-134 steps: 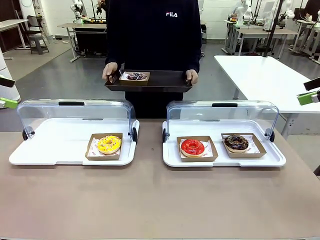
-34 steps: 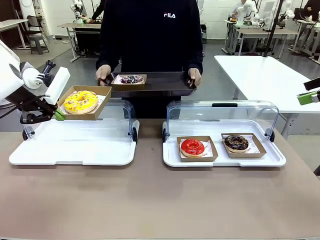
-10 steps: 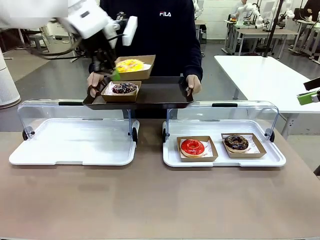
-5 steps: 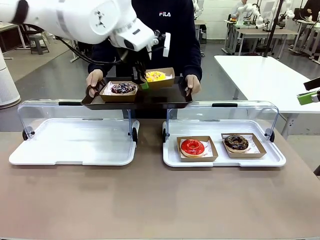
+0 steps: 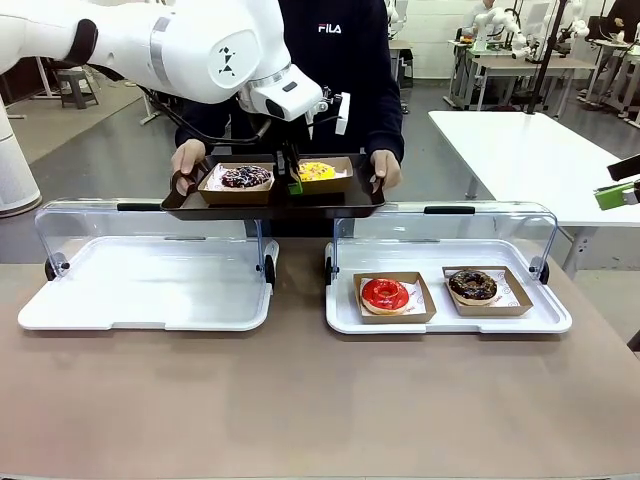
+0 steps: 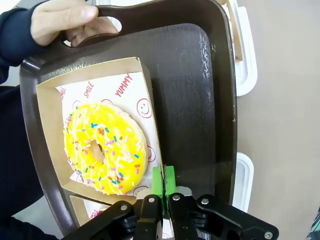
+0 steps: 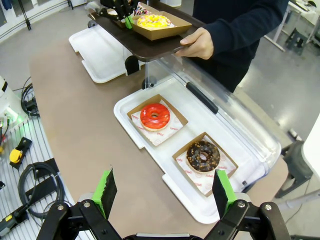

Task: Provide the desired donut to the person.
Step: Place the picked Paper togo box onto the Handle tray extended by the person.

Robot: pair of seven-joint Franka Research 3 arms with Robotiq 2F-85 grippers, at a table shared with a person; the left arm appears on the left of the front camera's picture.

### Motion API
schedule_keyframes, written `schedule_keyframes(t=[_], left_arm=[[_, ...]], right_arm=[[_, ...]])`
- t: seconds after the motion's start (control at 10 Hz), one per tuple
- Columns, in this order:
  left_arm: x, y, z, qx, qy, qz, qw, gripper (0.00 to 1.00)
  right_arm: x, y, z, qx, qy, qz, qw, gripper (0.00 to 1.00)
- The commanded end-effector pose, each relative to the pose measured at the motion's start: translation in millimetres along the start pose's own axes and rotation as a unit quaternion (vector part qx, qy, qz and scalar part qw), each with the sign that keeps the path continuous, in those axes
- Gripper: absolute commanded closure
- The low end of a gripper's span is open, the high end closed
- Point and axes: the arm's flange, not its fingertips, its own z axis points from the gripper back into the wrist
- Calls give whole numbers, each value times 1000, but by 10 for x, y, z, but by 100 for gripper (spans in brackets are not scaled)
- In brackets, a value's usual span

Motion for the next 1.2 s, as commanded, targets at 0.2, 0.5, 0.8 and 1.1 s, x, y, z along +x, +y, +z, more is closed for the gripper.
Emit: schedule_keyframes(t=[0.2, 0.5, 0.8, 1.1], left_arm=[[38, 66, 57, -9, -1, -12, 1000, 39], [-8, 99, 112, -15, -11, -5, 1000, 36], [-25, 115, 150, -19, -14, -1, 1000, 0], [-30, 106, 164, -31, -19, -2, 999, 0]], right_arm=[[-13, -1, -33, 6, -9, 2, 1000, 0], [-13, -1, -33, 6, -9, 2, 1000, 0], [-13, -1, -33, 6, -9, 2, 1000, 0], [-13, -1, -33, 6, -9, 2, 1000, 0]])
